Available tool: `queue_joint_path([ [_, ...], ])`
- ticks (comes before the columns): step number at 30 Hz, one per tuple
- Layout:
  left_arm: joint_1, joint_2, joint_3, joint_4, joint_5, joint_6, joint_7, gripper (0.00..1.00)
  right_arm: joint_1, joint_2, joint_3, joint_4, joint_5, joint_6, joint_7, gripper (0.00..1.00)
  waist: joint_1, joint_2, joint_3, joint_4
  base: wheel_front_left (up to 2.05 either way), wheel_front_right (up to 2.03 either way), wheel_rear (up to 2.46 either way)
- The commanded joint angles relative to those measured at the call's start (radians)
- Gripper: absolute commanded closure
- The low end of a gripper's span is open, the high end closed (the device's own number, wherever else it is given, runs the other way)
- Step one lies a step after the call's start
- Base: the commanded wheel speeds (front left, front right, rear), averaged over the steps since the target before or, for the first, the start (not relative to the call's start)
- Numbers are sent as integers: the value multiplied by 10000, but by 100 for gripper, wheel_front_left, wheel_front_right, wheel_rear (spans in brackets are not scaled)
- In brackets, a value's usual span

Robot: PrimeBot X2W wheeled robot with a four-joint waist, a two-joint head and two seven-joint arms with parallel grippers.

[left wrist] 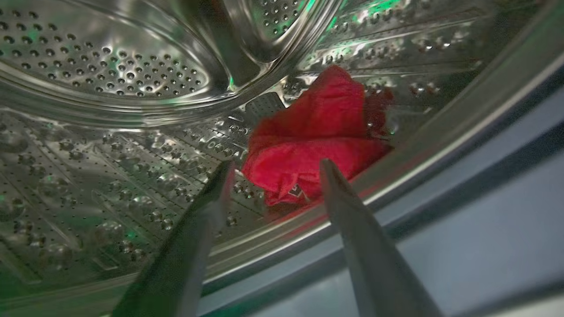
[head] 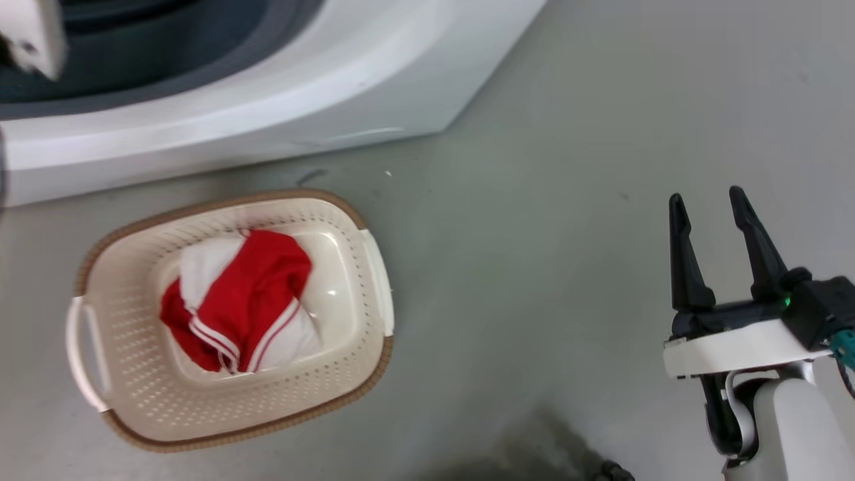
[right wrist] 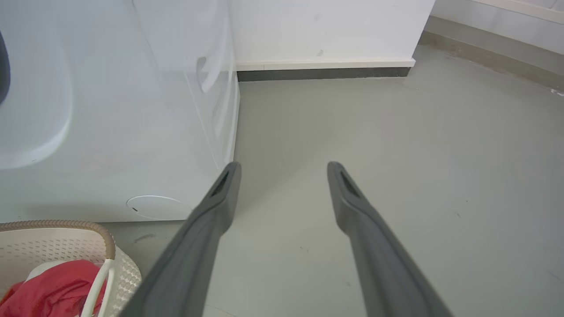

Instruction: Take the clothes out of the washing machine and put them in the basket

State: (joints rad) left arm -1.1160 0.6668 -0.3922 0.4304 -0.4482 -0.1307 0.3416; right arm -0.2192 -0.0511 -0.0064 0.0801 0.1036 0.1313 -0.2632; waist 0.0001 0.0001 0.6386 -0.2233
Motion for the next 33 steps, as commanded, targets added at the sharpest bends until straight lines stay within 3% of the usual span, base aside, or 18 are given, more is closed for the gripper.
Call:
queue_joint_path([
  [1, -360, 93, -139, 189, -93, 13, 252, 0, -181, 15, 46, -73, 134, -10, -24, 0, -1, -1, 757, -664, 0, 0, 0],
  [4, -1556, 406, -289, 777, -413, 12, 994, 0, -257, 15, 138, -109, 332, -10, -24, 0, -1, -1, 1199, -995, 0, 0, 0],
  [9, -2994, 421, -87, 1819, -772, 14, 2022, 0, -127, 20, 109, -151, 755, -10, -24, 0, -1, -1, 1693, -1438, 0, 0, 0],
  [18, -4599, 641, -517, 3143, -318, 49, 3515, 0, -180, 17, 495, -392, 1201, -10, -24, 0, -1, -1, 2347, -2045, 0, 0, 0],
  [29, -5078, 441, -1087, 4371, -309, 14, 3858, 0, -53, 17, 554, -500, 1336, -10, -26, 0, -1, -1, 2617, -2041, 0, 0, 0],
  [30, -5142, 414, -1125, 4434, -337, 11, 3852, 21, -55, 17, 554, -500, 1335, -10, -24, 0, -1, -1, 2631, -2034, 0, 0, 0],
  [31, -5183, 396, -1164, 4497, -366, 8, 3815, 76, -67, 17, 552, -500, 1341, -10, -24, 0, -1, -1, 2645, -2029, 0, 0, 0],
  [32, -5239, 383, -1227, 4535, -384, 7, 3755, 100, -89, 17, 553, -497, 1348, -10, -26, 0, -1, -1, 2658, -2023, 0, 0, 0],
  [33, -5299, 375, -1300, 4560, -400, 5, 3656, 100, -122, 17, 557, -493, 1358, -10, -24, 0, -1, -1, 2669, -2015, 0, 0, 0],
])
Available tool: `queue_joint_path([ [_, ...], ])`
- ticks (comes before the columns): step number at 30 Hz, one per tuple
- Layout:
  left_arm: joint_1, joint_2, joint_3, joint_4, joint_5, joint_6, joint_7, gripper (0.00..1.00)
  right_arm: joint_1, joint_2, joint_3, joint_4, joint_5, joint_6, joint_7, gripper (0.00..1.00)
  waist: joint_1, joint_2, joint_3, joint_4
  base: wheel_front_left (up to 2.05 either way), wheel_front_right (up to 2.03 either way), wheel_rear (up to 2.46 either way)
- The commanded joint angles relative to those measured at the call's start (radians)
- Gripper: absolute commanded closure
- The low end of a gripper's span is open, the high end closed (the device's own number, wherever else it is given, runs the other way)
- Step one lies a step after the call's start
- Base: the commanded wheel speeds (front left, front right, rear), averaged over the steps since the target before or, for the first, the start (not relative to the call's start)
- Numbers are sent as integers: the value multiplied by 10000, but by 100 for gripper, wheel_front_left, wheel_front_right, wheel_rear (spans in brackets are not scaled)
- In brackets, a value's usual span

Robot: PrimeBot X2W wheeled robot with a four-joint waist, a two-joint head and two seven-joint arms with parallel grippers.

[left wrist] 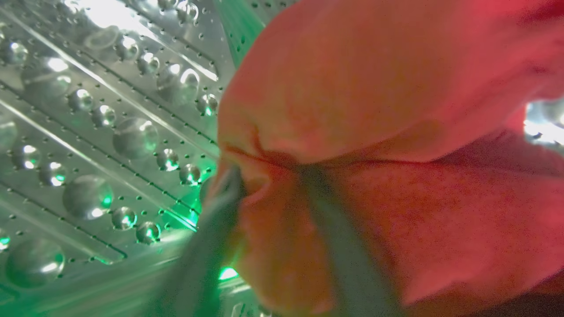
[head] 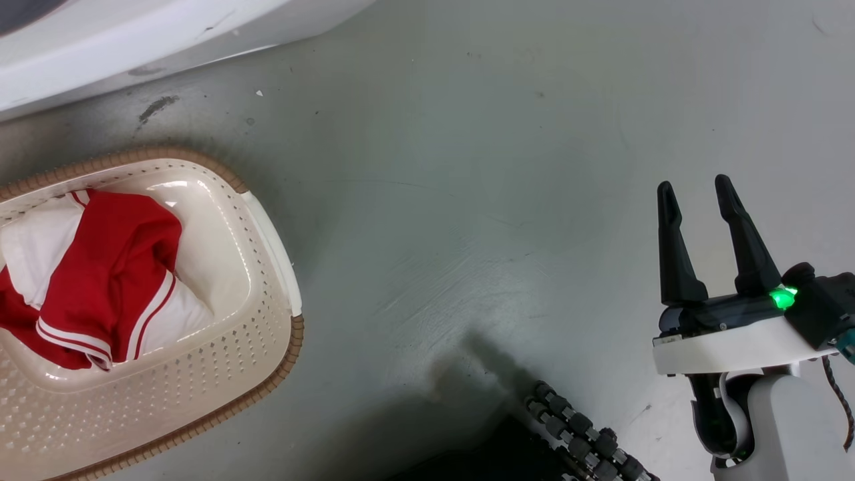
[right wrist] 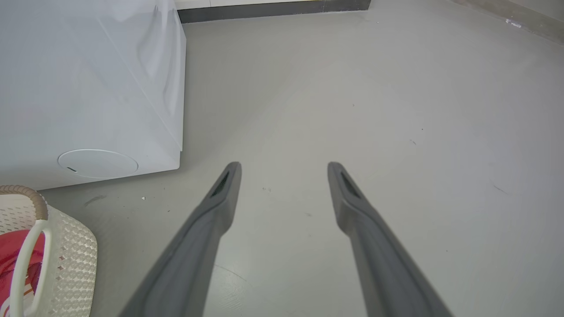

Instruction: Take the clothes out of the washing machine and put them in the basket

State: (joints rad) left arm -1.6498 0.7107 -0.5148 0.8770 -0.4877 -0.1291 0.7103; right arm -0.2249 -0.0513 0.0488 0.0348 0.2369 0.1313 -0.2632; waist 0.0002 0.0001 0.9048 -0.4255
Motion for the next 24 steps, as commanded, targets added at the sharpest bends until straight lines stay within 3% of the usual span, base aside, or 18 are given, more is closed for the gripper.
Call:
queue_joint_path([
  [1, -23, -67, -149, 133, -59, -11, -102, 100, -98, 19, 1, -38, 27, -10, -24, 0, -2, -1, 13, 18, 0, 0, 0],
  [12, -85, 135, -971, 104, -695, -4, -1601, 100, -438, 17, -127, 72, -165, -10, -24, 0, -2, -1, -316, 237, 0, 0, 0],
  [24, 1713, -210, -2096, 64, -1978, -5, -4802, 100, -392, 14, -906, 242, -1031, -10, -24, 0, -2, -1, -2065, 1372, 0, 0, 0],
])
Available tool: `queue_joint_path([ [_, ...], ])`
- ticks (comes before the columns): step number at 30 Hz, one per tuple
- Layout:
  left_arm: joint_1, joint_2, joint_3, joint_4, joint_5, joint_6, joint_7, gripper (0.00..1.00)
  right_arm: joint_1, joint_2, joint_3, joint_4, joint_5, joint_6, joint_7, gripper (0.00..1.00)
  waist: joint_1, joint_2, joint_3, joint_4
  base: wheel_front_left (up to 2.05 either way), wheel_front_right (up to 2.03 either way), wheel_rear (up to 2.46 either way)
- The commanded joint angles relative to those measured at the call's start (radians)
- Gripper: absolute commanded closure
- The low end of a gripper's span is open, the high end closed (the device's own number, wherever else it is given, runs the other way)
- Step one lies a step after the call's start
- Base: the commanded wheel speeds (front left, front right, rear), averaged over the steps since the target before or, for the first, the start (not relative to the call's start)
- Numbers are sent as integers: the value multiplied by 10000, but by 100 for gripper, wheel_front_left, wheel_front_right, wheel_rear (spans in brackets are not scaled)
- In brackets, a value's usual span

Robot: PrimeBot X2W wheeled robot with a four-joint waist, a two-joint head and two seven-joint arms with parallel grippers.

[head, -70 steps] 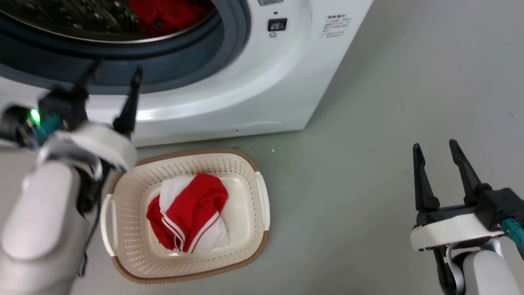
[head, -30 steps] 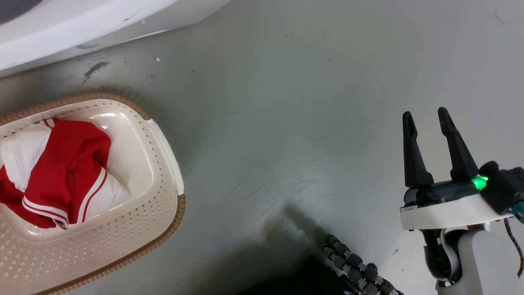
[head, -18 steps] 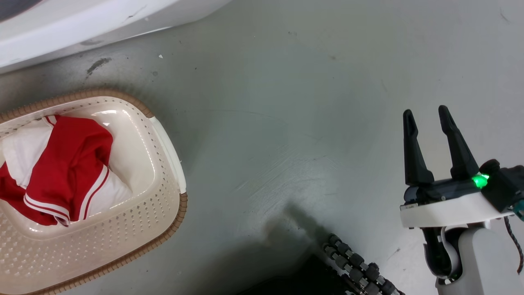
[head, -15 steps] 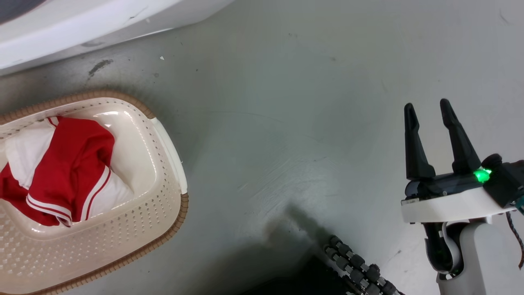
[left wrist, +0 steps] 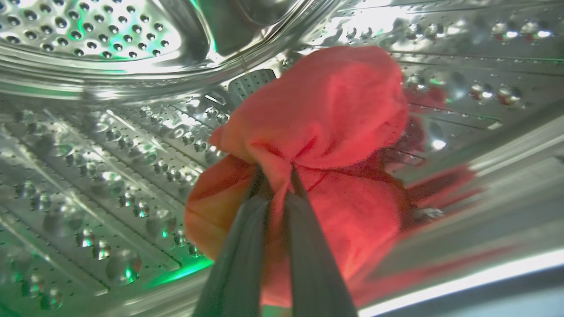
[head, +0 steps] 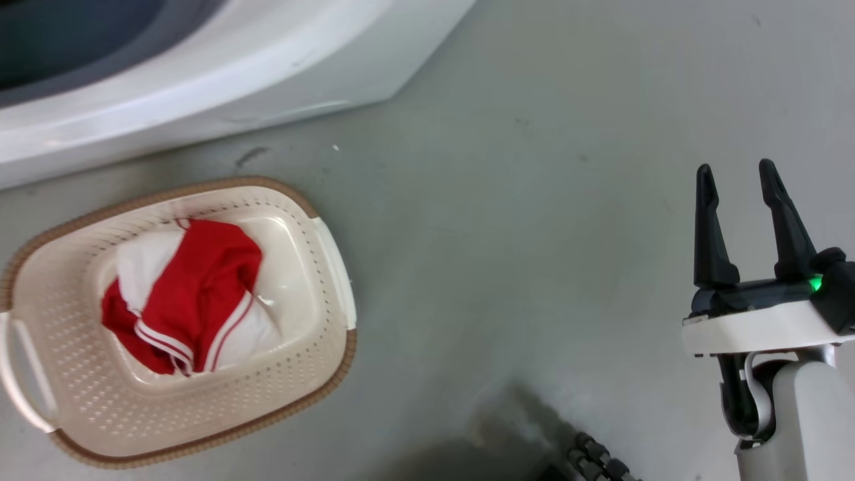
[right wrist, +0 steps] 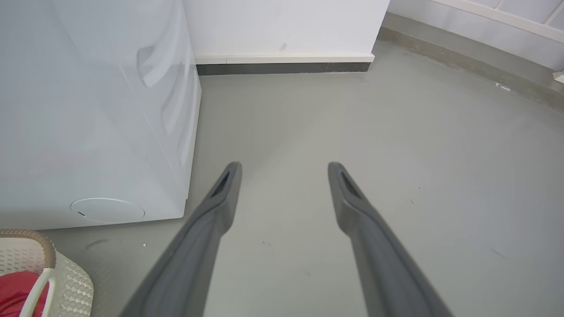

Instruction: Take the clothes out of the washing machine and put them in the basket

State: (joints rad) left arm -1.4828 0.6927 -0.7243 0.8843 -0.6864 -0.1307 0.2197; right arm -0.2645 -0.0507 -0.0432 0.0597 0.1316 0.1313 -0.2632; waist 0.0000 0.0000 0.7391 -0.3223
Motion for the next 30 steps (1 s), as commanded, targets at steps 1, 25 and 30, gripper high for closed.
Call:
queue_joint_path([
  [1, 340, -159, -72, 34, -119, 10, -178, 100, 56, 8, -33, 35, -115, -10, -25, 0, 0, 0, -622, 458, 0, 0, 0],
  [25, 5766, -937, -80, -2147, -359, 1100, -4847, 100, 1360, 7, -52, 730, -1422, -10, -24, 0, 0, 0, -4956, 2234, 0, 0, 0],
  [30, 6975, -685, 957, -4589, -93, 1946, -4867, 100, 1548, 7, -100, 847, -1471, -10, -25, 0, 0, 0, -5421, 2459, 0, 0, 0],
])
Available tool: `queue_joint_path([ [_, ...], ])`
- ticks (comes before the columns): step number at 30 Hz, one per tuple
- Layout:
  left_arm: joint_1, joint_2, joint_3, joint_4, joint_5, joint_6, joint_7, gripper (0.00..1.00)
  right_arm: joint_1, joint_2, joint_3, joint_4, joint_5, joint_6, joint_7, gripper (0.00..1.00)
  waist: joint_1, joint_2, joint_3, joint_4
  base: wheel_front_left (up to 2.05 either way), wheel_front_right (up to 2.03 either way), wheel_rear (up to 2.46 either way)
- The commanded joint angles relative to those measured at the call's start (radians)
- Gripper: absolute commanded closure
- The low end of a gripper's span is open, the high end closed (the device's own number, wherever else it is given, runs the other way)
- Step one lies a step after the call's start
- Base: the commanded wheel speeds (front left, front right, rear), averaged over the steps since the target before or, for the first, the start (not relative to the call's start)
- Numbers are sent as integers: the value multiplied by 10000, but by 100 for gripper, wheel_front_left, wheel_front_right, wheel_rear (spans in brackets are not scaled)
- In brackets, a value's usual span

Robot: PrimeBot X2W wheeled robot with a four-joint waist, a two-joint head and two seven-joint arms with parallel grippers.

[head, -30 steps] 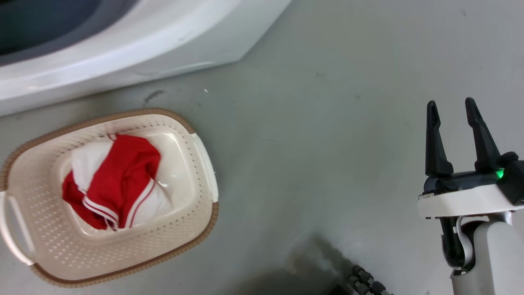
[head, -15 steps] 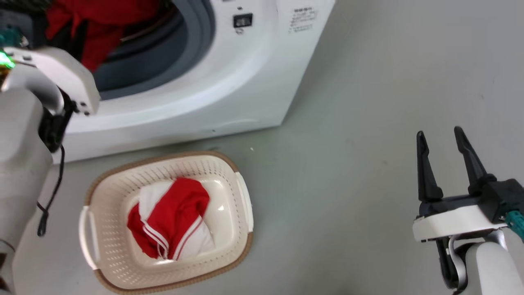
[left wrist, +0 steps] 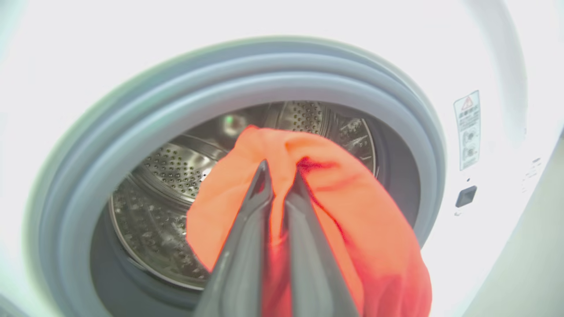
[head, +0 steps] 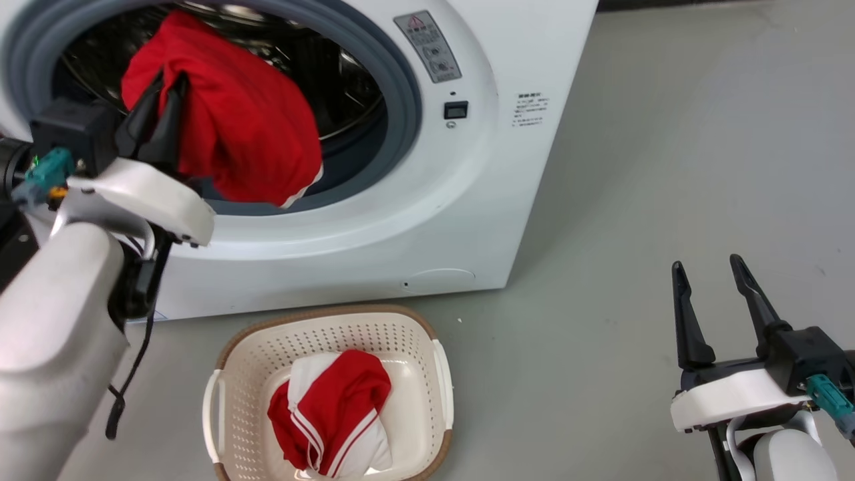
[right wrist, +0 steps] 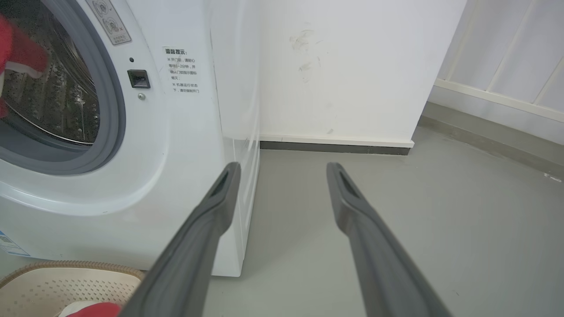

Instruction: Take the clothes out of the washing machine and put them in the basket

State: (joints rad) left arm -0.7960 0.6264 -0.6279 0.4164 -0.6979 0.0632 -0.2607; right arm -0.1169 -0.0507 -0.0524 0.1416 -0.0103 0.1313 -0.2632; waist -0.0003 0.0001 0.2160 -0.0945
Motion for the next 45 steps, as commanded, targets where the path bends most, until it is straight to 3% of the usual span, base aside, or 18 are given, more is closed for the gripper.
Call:
queue_joint_path([
  [1, 397, 37, 100, -414, 120, 152, -55, 100, 104, 8, -48, 41, -56, -10, -24, 0, 3, -1, -257, 230, 0, 0, 0],
  [11, 2669, 454, 728, -3854, 467, 1193, -50, 100, 339, 8, -192, 131, -120, -10, -24, 0, 3, -1, -654, 608, 0, 0, 0],
  [15, 3547, 384, 510, -4486, 325, 1480, 44, 100, 366, 8, -256, 78, -141, -10, -24, 0, 3, -1, -600, 727, 0, 0, 0],
  [19, 4255, 207, 151, -4348, 216, 1469, 55, 100, 144, 8, -225, 1, -190, -10, -24, 0, 3, -1, -275, 760, 0, 0, 0],
  [23, 4559, -19, -371, -3302, 497, 1305, 35, 100, 5, 10, -236, -65, -284, -10, -24, 0, 3, -1, 222, 757, 0, 0, 0],
  [27, 4392, -446, -775, -1713, 526, 801, 16, 100, -146, 8, -272, -164, -423, -10, -24, 0, 3, -1, 793, 717, 0, 0, 0],
  [34, 3405, -1450, -1156, 1323, 450, -316, -10, 100, -452, 11, -337, -384, -549, -12, -24, 0, 3, -1, 2018, 596, 0, 0, 0],
  [45, 1524, -2477, -1218, 5591, 468, -1177, -38, 100, -995, 10, -312, -824, -558, -11, -24, 0, 3, -1, 3925, 119, 0, 0, 0],
])
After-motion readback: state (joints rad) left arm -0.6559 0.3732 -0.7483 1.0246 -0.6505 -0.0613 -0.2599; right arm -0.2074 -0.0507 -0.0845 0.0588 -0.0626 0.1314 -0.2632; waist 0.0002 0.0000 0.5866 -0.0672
